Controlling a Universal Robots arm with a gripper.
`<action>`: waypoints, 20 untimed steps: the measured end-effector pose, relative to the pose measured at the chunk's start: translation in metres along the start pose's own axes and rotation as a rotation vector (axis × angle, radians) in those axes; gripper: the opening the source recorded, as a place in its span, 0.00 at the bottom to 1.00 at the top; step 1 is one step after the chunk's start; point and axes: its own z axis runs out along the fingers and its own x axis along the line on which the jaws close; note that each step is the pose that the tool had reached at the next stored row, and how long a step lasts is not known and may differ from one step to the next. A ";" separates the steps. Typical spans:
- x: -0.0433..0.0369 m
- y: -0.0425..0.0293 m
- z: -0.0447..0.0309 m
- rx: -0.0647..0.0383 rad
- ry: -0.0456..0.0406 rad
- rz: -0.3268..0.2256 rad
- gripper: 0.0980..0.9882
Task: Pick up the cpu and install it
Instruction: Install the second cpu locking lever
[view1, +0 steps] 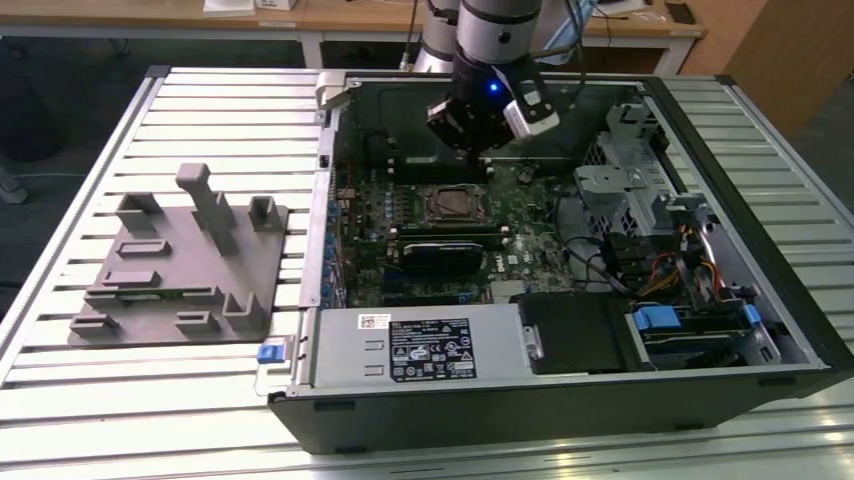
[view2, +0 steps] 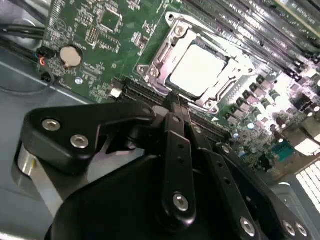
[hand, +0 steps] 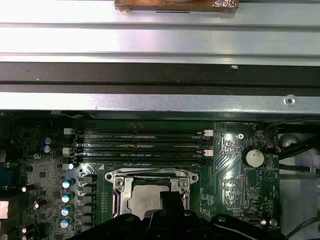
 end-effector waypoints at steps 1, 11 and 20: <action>0.0000 0.0000 0.0000 0.000 0.0000 0.000 0.01; 0.0001 0.0015 -0.0203 0.000 0.0000 0.000 0.01; 0.0263 -0.0221 -0.0549 0.013 -0.0068 0.017 0.01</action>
